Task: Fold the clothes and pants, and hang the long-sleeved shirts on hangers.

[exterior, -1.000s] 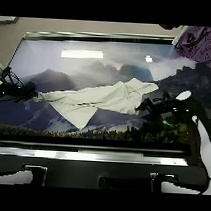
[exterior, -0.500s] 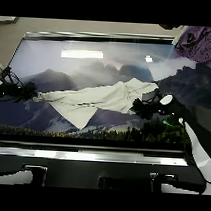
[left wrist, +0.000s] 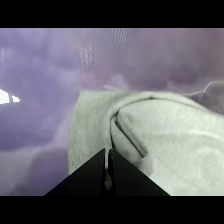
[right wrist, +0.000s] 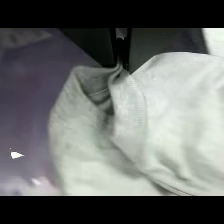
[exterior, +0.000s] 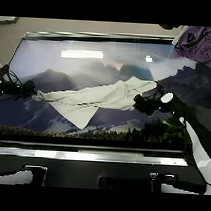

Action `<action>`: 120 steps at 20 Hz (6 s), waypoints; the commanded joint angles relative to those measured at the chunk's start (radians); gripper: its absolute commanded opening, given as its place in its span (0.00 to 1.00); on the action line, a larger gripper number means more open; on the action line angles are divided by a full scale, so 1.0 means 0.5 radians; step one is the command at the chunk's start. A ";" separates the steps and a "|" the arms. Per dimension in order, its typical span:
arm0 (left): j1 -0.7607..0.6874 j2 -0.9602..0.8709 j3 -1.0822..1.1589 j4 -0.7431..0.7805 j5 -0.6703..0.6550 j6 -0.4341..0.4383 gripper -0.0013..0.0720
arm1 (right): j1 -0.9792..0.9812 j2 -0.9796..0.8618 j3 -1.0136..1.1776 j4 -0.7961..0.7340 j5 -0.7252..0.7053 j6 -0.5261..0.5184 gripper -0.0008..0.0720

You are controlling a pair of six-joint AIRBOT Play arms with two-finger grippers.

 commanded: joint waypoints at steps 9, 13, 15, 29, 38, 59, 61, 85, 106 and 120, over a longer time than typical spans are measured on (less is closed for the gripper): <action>0.003 0.432 1.503 0.382 -0.420 0.002 0.04 | -0.001 0.520 1.838 -0.926 0.784 0.008 0.07; 0.004 0.816 1.578 0.627 -0.626 -0.098 0.04 | -0.001 0.944 1.988 -1.110 0.939 0.048 0.07; 0.004 0.980 1.578 0.829 -0.701 -0.185 0.04 | -0.001 1.131 1.988 -1.173 0.939 0.166 0.07; -0.109 0.234 0.893 0.797 -0.318 -0.153 0.04 | 0.005 0.031 1.839 -0.777 1.400 0.454 0.07; -0.283 -0.734 0.935 0.570 -0.031 -0.371 0.05 | 0.002 -1.054 1.808 -0.470 0.640 0.562 0.07; 0.597 -0.188 1.029 0.069 -1.069 -0.307 0.90 | -0.810 -1.110 1.572 0.037 1.604 -0.765 0.78; 0.593 -0.188 1.029 0.075 -1.068 -0.308 0.90 | -0.806 -1.192 1.572 0.141 1.596 -0.799 0.77; 0.792 0.165 0.028 0.088 -0.887 -0.002 0.86 | -0.596 -1.255 1.566 -0.016 1.726 -0.717 0.07; 0.411 0.869 -1.768 -0.639 -0.463 0.223 0.86 | -0.596 -1.034 1.566 -0.016 1.807 -0.635 0.07; 0.219 0.735 -1.751 -0.687 -0.359 0.172 0.05 | -0.596 -0.944 1.566 -0.013 1.809 -0.636 0.07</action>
